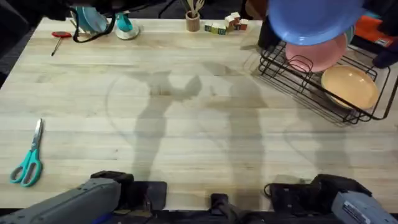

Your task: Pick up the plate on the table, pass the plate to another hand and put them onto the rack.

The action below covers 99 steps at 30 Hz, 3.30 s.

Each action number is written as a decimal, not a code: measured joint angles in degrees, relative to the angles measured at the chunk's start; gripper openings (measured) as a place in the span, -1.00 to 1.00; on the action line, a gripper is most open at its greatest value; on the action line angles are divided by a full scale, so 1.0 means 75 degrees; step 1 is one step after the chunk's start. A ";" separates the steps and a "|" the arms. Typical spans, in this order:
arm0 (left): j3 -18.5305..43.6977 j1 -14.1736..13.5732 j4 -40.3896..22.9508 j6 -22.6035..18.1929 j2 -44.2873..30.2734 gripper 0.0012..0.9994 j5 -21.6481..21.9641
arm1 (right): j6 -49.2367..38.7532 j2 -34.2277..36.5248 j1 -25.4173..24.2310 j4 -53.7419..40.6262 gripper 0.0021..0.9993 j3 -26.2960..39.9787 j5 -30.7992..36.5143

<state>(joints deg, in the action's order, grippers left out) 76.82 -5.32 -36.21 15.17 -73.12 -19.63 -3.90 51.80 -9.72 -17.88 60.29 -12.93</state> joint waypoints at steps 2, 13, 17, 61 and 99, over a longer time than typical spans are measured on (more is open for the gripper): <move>0.0000 0.0000 0.0000 -0.0001 0.0000 0.99 0.0001 | -0.0362 -0.0142 -0.0227 0.0054 -0.95 0.0000 0.0161; 0.0000 0.0000 0.0000 -0.0001 -0.0003 0.99 0.0001 | -0.2619 -0.0168 -0.0792 0.0092 -0.95 0.0000 0.1041; 0.0000 0.0000 -0.0002 -0.0001 0.0000 0.99 0.0001 | -0.3683 -0.0002 -0.0917 0.0095 -0.95 0.0000 0.1049; 0.0000 0.0000 -0.0026 0.0150 0.0000 0.99 0.0001 | -0.5260 0.4058 -0.1392 0.1866 -0.94 0.0000 0.1015; 0.0000 0.0002 -0.0020 0.0144 0.0000 0.99 0.0217 | -0.5082 0.2069 -0.0661 -0.0193 0.99 0.0012 0.0653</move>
<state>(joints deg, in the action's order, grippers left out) 76.82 -5.31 -36.36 16.25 -73.12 -18.00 -42.02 67.32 -14.68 -19.33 60.38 -8.03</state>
